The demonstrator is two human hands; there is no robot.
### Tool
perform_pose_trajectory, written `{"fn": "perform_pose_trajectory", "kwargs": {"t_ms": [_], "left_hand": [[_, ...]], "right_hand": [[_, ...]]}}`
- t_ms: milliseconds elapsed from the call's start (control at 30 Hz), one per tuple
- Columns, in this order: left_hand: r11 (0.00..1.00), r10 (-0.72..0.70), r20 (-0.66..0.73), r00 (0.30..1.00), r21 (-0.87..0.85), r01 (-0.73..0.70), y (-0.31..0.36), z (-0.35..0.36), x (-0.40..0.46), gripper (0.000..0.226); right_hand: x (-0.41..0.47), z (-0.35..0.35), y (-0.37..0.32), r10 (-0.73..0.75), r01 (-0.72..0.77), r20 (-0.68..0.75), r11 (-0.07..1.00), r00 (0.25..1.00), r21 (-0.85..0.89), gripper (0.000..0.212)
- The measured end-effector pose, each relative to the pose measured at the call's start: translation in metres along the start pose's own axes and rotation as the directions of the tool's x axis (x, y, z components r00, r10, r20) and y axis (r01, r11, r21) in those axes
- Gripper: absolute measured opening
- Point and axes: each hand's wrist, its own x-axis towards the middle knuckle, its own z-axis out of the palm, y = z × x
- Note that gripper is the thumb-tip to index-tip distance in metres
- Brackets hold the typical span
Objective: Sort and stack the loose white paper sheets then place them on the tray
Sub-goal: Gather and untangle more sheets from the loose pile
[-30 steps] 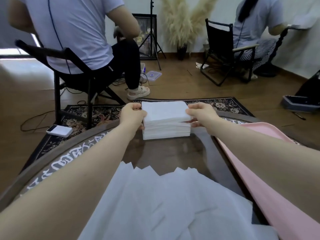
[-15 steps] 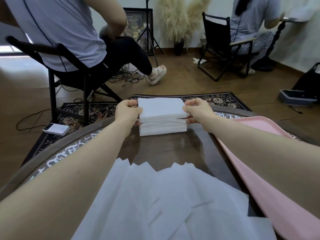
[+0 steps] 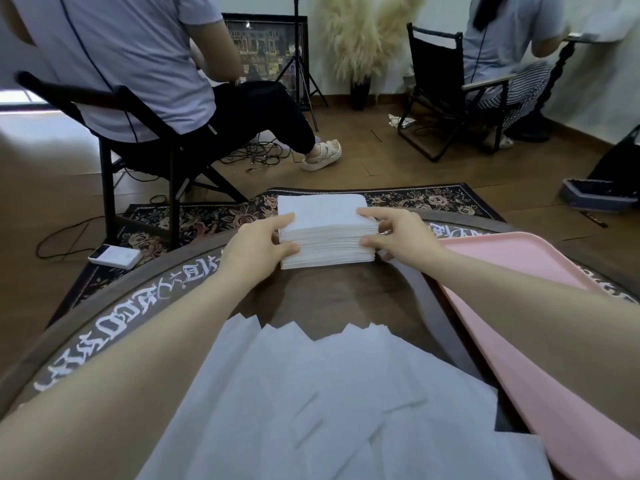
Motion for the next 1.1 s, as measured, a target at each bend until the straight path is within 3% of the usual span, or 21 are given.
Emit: {"fn": "perform_pose_trajectory", "kwargs": {"t_ms": [200, 367, 467, 633, 900, 1000, 1100], "left_hand": [[0.996, 0.027, 0.001, 1.0, 0.082, -0.027, -0.002, -0.007, -0.011, 0.066], [0.993, 0.034, 0.027, 0.999, 0.116, -0.037, 0.001, -0.042, -0.069, 0.061], [0.992, -0.007, 0.105, 0.994, 0.126, -0.006, 0.002, -0.061, -0.122, 0.054], [0.931, -0.02, 0.259, 0.966, 0.356, -0.076, 0.01, -0.076, -0.209, 0.051], [0.933, -0.055, 0.374, 0.926, 0.349, -0.086, 0.028, -0.078, -0.299, 0.066], [0.898, -0.08, 0.415, 0.906, 0.425, -0.116, 0.027, -0.069, -0.312, 0.086], [0.877, -0.088, 0.408, 0.909, 0.465, -0.124, 0.023, -0.061, -0.311, 0.097]], "right_hand": [[-0.015, -0.004, 0.0, -0.01, 0.01, 0.011, 1.0, 1.0, 0.027, 0.062], [-0.072, -0.021, -0.007, 0.016, -0.016, -0.002, 1.0, 1.0, 0.001, 0.067], [-0.119, -0.026, -0.016, -0.002, 0.0, 0.067, 0.999, 0.998, 0.032, 0.063], [-0.194, -0.027, -0.038, -0.024, 0.026, 0.228, 1.0, 0.973, -0.006, 0.056], [-0.264, -0.029, -0.064, -0.007, 0.033, 0.292, 0.996, 0.956, -0.084, 0.044], [-0.273, -0.029, -0.065, 0.07, -0.063, 0.331, 0.998, 0.941, -0.03, 0.048], [-0.274, -0.025, -0.067, 0.186, -0.255, 0.378, 0.957, 0.907, 0.14, 0.045]]}}
